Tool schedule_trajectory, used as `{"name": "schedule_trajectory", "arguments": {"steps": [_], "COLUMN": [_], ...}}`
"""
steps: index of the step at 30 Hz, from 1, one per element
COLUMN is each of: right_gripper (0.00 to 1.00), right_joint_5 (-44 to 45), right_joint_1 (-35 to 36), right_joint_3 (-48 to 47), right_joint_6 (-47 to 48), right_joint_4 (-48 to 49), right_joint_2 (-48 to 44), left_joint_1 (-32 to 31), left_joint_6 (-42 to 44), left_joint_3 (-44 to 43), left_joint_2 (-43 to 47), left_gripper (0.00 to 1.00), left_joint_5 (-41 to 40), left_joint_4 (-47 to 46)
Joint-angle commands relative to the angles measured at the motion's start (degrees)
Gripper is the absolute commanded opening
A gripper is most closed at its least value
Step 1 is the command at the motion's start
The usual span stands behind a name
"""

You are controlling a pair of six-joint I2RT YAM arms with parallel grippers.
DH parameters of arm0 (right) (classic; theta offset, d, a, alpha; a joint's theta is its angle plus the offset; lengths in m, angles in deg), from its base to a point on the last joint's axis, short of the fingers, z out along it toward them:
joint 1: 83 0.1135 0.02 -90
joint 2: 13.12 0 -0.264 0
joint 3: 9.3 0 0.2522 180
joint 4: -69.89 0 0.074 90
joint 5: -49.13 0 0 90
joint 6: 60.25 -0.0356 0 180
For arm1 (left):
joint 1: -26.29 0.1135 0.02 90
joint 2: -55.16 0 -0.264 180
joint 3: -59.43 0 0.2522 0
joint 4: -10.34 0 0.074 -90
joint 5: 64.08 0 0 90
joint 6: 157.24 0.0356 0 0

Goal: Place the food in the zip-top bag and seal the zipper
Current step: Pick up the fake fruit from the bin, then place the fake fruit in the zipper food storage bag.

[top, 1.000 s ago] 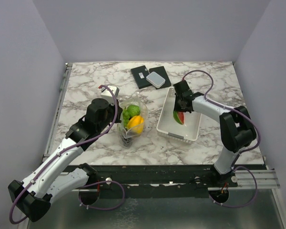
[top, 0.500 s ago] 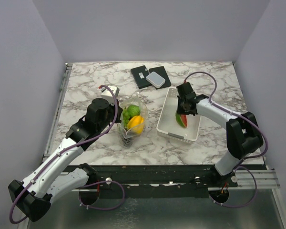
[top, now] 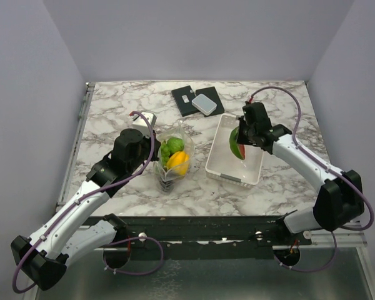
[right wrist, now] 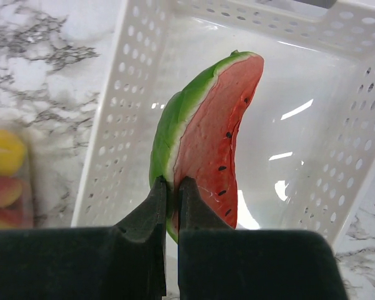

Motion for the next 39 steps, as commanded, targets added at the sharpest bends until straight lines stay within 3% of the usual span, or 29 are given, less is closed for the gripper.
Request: {"name": "schedule_trajectory", "arguments": {"steps": [1,14,26,39], "right_gripper": [0.01,0.01,0.01,0.01], "right_joint_5": [-5.72,-27.49,-47.71,-49.86], "right_joint_1": [0.0,0.51,2.64,13.25], "right_joint_3": [-0.24,-3.16,-5.34,-8.18], "right_joint_6": [1.32,2.72,-2.35,-9.47], "right_joint_4": [-0.63,1.14,7.32,9.39], "right_joint_2": [-6.15,-19.23,-21.64,-16.99], "left_joint_1": [0.01,-0.04,-0.01,-0.01], "left_joint_6": [0.33,0.31,0.33,0.34], "left_joint_3": [0.21,0.15,0.16,0.12], "left_joint_2": [0.29,0.03,-0.05,-0.05], "left_gripper": [0.0,0.0,0.0,0.0], "left_joint_5": [-0.04,0.03,0.12,0.76], "left_joint_4": [-1.24,-1.26,-1.26,-1.23]}}
